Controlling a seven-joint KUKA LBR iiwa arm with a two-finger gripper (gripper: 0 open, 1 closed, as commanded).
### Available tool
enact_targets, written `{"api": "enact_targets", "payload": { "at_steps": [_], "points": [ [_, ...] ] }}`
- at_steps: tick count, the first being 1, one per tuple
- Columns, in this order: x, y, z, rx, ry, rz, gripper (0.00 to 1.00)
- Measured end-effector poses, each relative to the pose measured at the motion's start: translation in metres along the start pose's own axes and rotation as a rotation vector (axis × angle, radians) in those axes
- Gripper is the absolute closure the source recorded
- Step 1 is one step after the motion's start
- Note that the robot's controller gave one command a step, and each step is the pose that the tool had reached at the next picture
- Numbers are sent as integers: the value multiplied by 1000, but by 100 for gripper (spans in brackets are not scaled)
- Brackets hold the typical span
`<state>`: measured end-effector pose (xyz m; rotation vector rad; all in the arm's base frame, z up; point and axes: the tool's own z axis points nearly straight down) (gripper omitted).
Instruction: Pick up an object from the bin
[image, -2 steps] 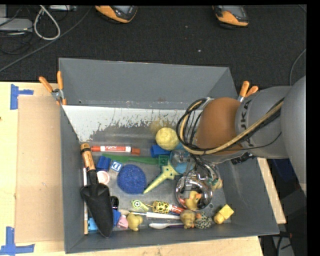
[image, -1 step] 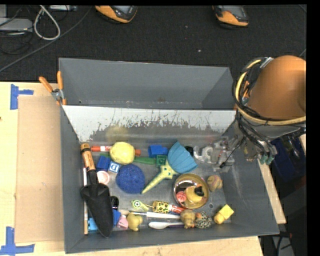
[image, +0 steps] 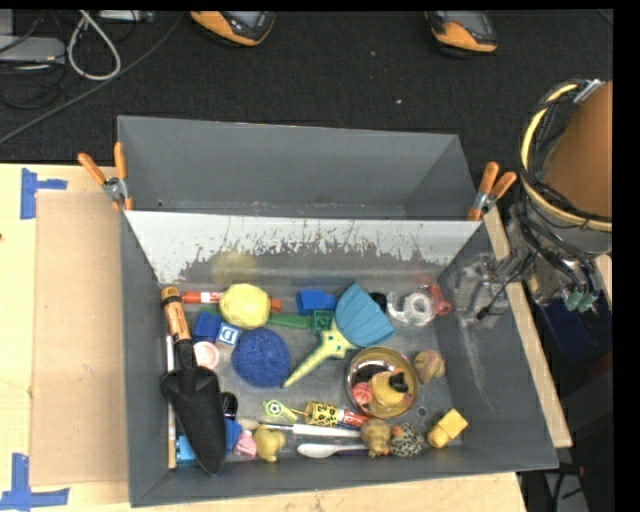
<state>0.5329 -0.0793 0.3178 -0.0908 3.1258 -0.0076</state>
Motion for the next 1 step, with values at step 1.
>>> {"api": "enact_targets", "payload": {
  "at_steps": [1],
  "points": [
    [10,2,70,-3,7,46,100]
  ]
}}
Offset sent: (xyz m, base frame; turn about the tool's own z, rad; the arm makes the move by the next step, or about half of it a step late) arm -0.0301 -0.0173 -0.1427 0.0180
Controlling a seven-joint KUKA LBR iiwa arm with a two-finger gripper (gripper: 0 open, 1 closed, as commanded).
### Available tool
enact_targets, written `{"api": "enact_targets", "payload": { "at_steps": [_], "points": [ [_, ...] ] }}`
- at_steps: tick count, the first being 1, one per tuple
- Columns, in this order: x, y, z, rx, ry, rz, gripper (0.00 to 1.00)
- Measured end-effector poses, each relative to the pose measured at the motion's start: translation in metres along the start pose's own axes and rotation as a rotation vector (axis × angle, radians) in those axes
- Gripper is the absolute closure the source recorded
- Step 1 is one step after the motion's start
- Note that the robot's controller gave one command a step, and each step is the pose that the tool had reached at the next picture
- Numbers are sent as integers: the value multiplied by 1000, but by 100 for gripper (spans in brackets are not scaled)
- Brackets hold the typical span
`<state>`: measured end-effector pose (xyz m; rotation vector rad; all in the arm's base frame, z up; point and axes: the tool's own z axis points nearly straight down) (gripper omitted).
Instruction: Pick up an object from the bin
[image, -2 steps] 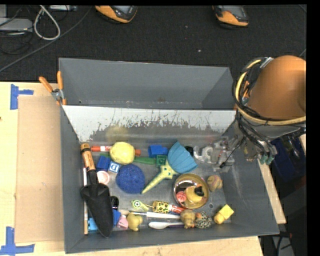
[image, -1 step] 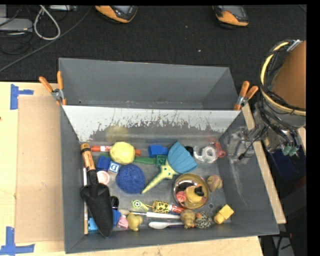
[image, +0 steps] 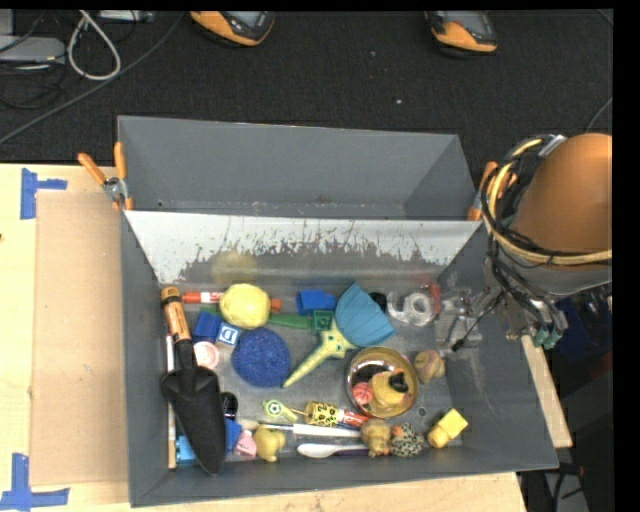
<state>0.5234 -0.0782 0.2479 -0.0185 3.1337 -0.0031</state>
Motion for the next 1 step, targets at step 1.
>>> {"api": "enact_targets", "payload": {
  "at_steps": [1],
  "points": [
    [20,-16,74,2,-10,-28,100]
  ]
}}
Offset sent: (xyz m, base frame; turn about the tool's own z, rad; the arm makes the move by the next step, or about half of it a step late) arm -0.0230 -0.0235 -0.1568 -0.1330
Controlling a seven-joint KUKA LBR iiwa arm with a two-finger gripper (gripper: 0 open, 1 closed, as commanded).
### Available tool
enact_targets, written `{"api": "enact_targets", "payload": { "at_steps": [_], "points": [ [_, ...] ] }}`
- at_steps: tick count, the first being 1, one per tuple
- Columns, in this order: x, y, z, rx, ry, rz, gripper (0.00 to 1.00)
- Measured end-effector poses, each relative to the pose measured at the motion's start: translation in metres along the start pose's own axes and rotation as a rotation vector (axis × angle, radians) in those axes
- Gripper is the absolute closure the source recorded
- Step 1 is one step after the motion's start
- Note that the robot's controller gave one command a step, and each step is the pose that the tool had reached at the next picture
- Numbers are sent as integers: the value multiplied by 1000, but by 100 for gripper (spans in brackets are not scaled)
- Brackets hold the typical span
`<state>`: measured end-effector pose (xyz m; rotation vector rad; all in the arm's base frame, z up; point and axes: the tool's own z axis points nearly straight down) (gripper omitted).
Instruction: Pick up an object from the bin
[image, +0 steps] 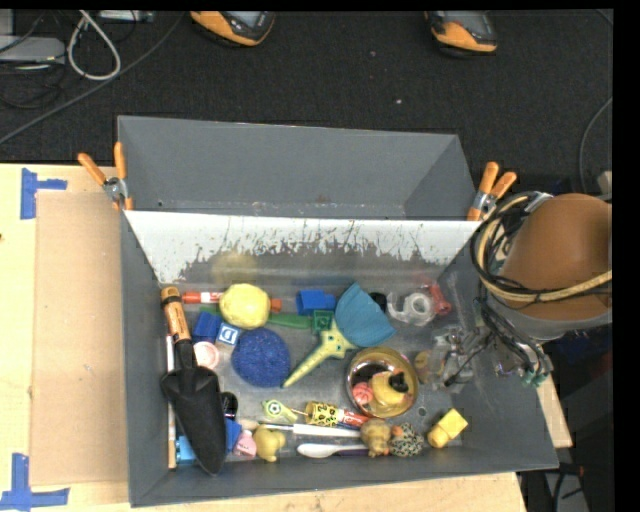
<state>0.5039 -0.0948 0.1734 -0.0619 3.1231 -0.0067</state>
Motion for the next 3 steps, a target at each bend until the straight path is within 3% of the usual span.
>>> {"api": "enact_targets", "payload": {
  "at_steps": [1,2,3],
  "points": [
    [1,-4,44,1,-5,-62,100],
    [-15,9,100,0,2,-11,100],
    [-14,23,103,4,-5,-79,100]
  ]
}}
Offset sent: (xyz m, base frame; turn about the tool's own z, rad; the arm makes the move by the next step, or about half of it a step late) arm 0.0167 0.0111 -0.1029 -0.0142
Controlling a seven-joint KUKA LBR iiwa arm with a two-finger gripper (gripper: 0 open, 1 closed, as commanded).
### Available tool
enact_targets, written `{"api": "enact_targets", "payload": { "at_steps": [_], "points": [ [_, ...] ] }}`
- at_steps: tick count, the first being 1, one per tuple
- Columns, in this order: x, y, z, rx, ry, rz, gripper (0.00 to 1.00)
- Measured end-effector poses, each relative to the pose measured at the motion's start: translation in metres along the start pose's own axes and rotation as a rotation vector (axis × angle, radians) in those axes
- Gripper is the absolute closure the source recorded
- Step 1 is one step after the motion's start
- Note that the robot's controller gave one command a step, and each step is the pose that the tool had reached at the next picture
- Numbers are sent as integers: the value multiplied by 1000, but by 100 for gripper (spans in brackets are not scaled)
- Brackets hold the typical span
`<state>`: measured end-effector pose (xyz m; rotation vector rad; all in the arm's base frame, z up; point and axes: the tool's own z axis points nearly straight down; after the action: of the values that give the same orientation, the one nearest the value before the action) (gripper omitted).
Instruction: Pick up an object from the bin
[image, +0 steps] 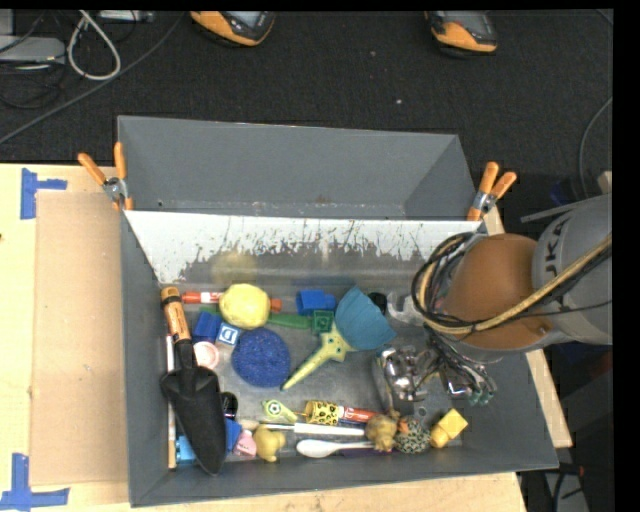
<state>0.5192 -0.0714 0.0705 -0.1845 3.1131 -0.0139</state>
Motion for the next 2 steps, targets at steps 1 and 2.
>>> {"api": "enact_targets", "payload": {
  "at_steps": [1,2],
  "points": [
    [21,5,-45,-3,4,-269,100],
    [15,-14,-29,-4,2,-161,100]
  ]
}}
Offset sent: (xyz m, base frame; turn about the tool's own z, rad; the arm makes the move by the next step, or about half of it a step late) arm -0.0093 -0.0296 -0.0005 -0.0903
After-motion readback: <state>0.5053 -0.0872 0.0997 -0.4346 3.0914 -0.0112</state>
